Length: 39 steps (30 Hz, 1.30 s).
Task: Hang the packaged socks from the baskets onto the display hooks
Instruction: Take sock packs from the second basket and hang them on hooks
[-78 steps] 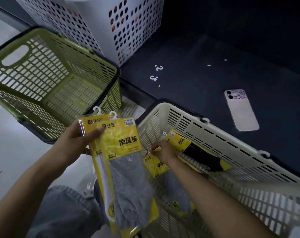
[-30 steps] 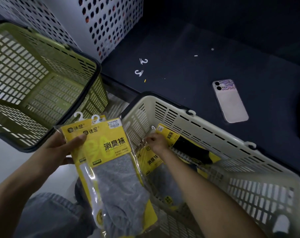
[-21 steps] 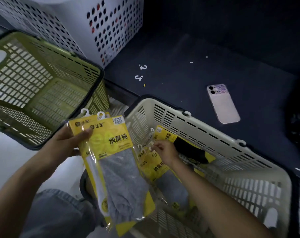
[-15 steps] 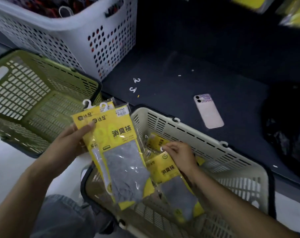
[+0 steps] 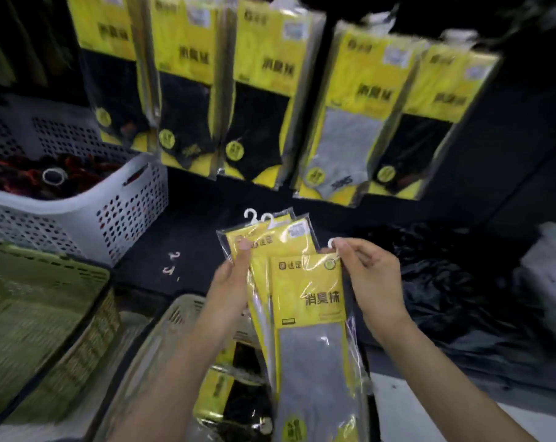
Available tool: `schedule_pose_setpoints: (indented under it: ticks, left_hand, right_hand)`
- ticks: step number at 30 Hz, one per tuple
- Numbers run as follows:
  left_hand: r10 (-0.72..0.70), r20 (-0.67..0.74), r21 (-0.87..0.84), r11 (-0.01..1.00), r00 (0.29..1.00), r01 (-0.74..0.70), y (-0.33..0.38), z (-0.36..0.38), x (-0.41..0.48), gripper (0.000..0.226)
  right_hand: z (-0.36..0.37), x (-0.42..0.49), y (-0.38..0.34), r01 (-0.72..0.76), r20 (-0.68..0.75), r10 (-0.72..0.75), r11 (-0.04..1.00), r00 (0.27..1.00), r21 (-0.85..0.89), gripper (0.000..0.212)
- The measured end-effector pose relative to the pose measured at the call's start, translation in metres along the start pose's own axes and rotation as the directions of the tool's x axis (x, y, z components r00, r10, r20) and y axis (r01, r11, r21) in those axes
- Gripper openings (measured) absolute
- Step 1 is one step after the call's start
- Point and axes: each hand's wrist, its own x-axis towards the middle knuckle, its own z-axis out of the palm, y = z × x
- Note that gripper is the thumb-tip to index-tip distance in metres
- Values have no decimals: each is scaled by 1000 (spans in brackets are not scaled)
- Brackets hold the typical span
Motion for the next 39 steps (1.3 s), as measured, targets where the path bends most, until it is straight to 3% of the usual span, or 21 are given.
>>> schedule_pose_setpoints:
  ticks: [2,6,10,14,18,30,34,39]
  left_hand:
    - [49,57,-20,999,997,-47,16,17,-7,59]
    - [241,93,-36,971,966,-238,46,42,-20,34]
    - [324,76,-85,944,943,-318,73,48,-20,30]
    - [496,101,15,866,863,-499,99,56,-21,27]
    - [597,103,29,798,796,-602,119,64,-22,23]
    - [703,50,28,709,709,-705,148,70,-30,27]
    - [689,9,24,724,725,-689,143,69,-31,22]
    - [645,6,12,764,764,-645,135,68,-25,27]
  right_hand:
    - [-8,0,-17,7,-77,-3,998,997,56,13]
    - [-24,-1,-46,34,-124,-22,994,992,102,12]
    - [-48,-1,-82,101,27,-101,995,994,10,11]
    - [-68,2,-125,290,71,-283,951,956,-105,12]
    - [-80,9,-160,359,148,-341,926,928,-118,11]
    - [-71,12,-182,437,213,-406,891,889,-122,6]
    - [-73,10,-178,468,290,-397,851,871,-239,13]
    - [-71,9,-178,472,294,-403,852,867,-226,7]
